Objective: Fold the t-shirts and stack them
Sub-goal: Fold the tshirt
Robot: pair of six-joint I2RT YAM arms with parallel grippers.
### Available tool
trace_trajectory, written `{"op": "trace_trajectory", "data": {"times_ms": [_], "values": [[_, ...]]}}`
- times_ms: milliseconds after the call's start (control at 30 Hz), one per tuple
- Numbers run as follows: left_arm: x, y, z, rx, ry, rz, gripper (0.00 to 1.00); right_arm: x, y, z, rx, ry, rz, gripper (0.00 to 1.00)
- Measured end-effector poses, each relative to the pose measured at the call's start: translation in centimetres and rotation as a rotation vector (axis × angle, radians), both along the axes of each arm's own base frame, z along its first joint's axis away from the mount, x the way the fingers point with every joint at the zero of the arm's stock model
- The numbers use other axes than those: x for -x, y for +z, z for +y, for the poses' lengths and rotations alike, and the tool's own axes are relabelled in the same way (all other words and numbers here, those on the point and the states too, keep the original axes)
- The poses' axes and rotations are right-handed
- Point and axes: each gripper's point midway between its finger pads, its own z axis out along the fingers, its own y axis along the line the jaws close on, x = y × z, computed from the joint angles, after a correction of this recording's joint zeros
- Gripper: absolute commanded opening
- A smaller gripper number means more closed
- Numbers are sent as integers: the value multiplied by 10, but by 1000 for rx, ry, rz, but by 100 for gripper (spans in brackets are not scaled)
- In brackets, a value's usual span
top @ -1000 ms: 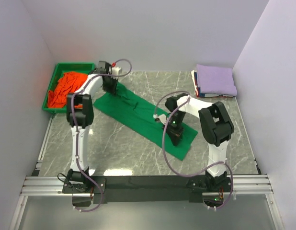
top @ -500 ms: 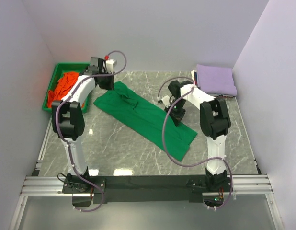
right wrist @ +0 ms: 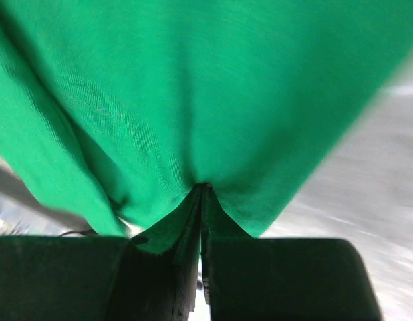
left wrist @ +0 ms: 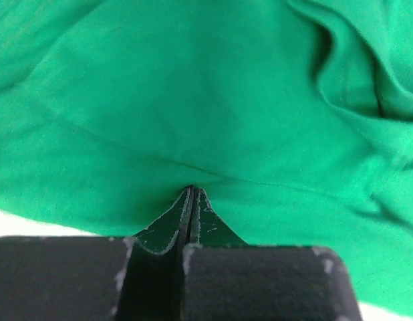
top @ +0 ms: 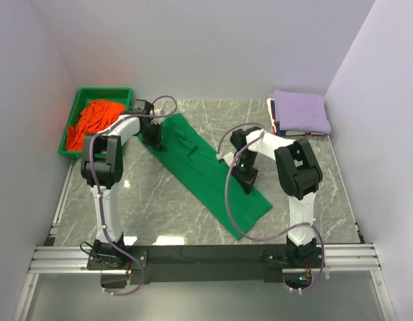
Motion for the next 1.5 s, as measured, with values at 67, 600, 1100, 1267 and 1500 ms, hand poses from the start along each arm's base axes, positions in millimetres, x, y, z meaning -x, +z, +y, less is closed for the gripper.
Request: {"op": "trace_trajectory", "data": {"times_ms": [67, 600, 1100, 1267, 1500], "values": [[-17, -1, -3, 5, -2, -6, 1, 21, 0, 10, -14, 18, 46, 9], [-106, 21, -31, -16, -145, -260, 17, 12, 29, 65, -205, 58, 16, 16], [-58, 8, -75, 113, -190, -128, 10, 16, 2, 78, -224, 9, 99, 14], [-76, 4, -86, 148, -184, -134, 9, 23, 2, 86, -246, -44, 131, 13], [-99, 5, -92, 152, -181, -178, 12, 19, 0, 96, -249, -126, 150, 13]]}}
